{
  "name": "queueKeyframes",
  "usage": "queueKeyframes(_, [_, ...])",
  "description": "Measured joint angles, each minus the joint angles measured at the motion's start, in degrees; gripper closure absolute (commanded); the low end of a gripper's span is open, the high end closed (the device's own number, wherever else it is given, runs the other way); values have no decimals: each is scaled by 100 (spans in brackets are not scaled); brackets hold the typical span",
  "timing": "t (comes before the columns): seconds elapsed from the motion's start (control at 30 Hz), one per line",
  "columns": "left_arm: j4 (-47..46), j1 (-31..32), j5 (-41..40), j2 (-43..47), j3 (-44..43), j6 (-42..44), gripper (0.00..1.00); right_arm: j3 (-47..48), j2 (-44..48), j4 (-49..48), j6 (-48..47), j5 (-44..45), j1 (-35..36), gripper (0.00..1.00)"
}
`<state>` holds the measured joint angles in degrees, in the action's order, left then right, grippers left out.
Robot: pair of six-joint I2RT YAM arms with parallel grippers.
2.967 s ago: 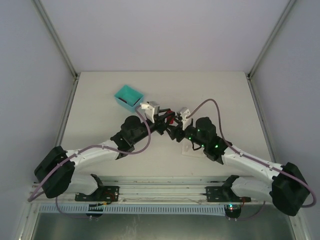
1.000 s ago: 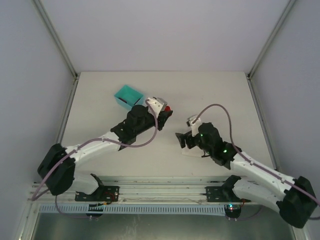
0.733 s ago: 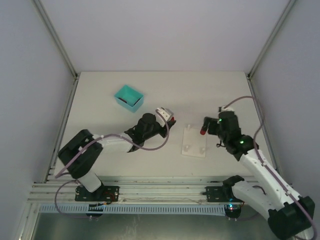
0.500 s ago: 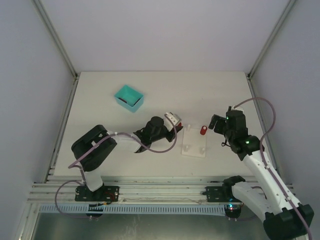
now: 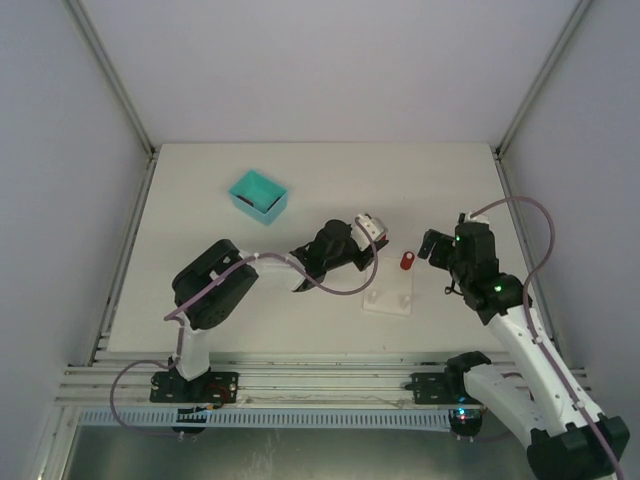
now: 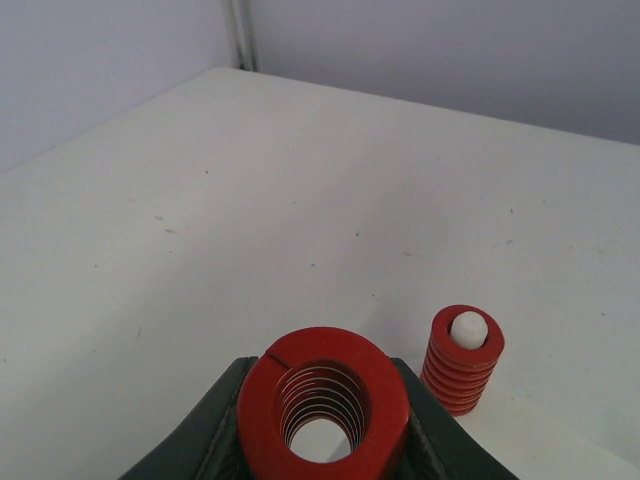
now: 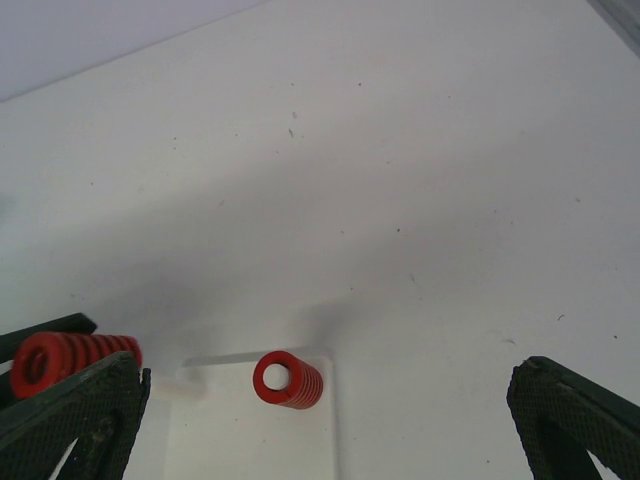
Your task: Install the large spring
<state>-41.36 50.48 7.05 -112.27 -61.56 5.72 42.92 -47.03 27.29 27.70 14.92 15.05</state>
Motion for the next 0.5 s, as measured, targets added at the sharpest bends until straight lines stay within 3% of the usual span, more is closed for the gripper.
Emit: queueKeyframes(0.5, [455,0,26,-352,-374,103,100,-92,35,-85,-94,2,-26,1])
